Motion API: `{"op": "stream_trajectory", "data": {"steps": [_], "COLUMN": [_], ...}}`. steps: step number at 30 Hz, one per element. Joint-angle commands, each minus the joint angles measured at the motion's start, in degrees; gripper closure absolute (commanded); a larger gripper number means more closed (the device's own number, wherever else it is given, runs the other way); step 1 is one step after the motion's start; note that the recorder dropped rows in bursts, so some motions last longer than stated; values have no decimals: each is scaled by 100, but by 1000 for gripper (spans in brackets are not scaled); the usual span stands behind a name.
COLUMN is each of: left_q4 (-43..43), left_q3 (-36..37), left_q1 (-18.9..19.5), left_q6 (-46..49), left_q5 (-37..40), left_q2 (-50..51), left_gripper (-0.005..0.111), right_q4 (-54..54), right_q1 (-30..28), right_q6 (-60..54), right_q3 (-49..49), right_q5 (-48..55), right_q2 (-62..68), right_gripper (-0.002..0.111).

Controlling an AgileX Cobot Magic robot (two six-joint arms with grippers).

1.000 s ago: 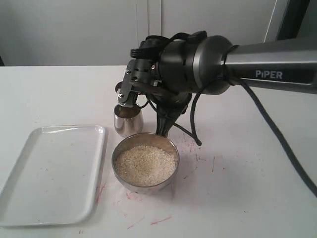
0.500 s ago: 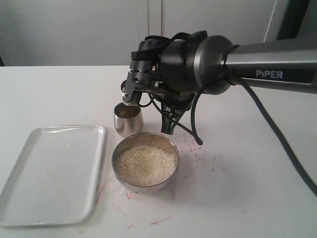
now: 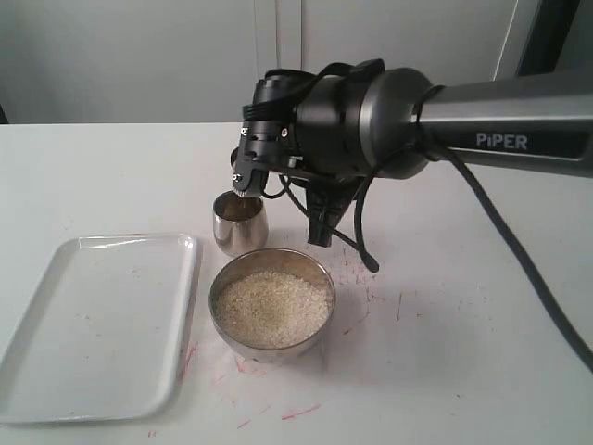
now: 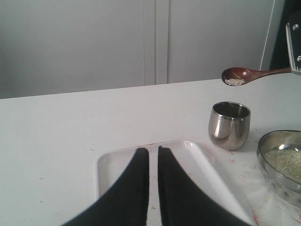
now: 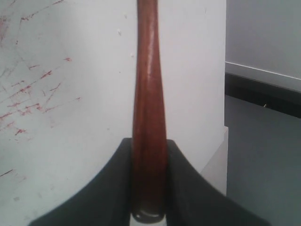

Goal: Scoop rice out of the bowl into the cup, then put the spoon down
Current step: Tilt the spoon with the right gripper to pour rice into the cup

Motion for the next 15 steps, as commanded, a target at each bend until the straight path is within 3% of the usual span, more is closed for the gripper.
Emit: {"op": "stream_trajectory", "data": {"steps": [1,15], "left_q4": [-22,-22], "left_q3": [-19,-19], "left_q1": [-38,-38], "left_q6": [-12,-12], "left_q5": [-27,-27], "left_q2": [-24,-24], "left_gripper": [92,92], "right_q4": [-215,-484], "right_q1": [55,55], "right_q6": [15,15], "right_q3": [-40,-40], "right_q5": [84,268], "right_q2": [-15,-15], "right_gripper": [108,108]}}
